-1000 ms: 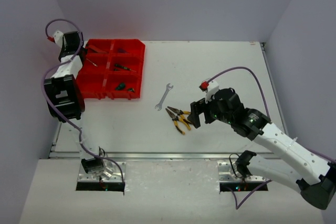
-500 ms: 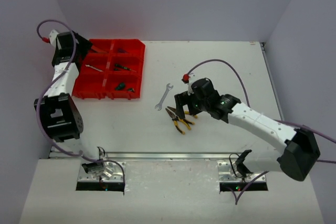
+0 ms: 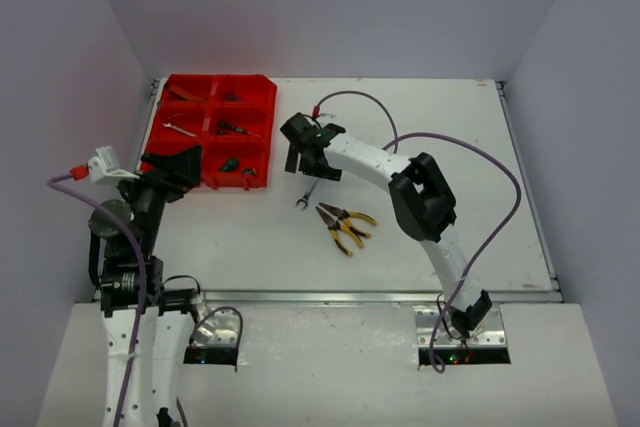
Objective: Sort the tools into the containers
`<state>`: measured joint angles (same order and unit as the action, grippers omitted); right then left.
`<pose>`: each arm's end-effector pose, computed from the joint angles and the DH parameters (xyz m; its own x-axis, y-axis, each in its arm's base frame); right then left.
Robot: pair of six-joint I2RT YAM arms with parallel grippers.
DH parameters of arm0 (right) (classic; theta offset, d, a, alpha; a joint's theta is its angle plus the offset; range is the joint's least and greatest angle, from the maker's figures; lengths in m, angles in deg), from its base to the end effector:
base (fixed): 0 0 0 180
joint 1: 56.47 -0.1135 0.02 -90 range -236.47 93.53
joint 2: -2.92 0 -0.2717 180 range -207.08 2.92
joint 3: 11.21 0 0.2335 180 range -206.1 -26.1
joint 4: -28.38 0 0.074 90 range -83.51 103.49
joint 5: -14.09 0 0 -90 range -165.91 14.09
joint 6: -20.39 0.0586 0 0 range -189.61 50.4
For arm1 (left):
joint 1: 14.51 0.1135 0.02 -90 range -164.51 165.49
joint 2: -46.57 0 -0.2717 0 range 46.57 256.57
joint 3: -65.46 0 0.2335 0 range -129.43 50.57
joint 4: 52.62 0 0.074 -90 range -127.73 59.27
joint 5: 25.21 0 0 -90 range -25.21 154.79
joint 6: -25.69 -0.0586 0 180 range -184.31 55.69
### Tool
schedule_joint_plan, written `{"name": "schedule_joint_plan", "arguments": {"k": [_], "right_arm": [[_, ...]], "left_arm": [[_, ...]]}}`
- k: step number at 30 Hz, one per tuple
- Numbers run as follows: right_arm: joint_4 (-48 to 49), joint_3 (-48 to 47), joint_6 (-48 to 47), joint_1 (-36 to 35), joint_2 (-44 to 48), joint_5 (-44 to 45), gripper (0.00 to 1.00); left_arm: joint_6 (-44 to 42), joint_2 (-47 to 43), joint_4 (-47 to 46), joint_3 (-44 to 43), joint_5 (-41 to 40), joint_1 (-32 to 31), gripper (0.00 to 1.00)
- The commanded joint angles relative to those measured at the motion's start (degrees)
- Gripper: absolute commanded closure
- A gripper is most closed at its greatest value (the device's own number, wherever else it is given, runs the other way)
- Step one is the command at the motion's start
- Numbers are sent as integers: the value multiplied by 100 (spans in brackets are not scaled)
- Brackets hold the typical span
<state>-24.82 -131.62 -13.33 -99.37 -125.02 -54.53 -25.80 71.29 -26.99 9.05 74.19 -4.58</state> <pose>0.3672 0.3120 0.1850 -0.7734 0.3386 -0.5359 0.2521 0.9399 0.2301 0.1031 0.0083 0.3637 0.0877 -0.6083 -0.7889 0.0568 0.7937 -0.6057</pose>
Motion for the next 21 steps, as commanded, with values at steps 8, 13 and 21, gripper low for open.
{"name": "schedule_joint_plan", "arguments": {"k": [8,13,21], "right_arm": [[-264,-548,386,33,-958,645,21],[-202,-306,636,98,-1181,211,61],[-195,-26,535,1,-1093,205,96]], "left_arm": [[-967,-144,1135,522,135,-346,0],[-1027,-135,1078,522,410,-463,0],[-1104,1,1080,460,509,-562,0]]}}
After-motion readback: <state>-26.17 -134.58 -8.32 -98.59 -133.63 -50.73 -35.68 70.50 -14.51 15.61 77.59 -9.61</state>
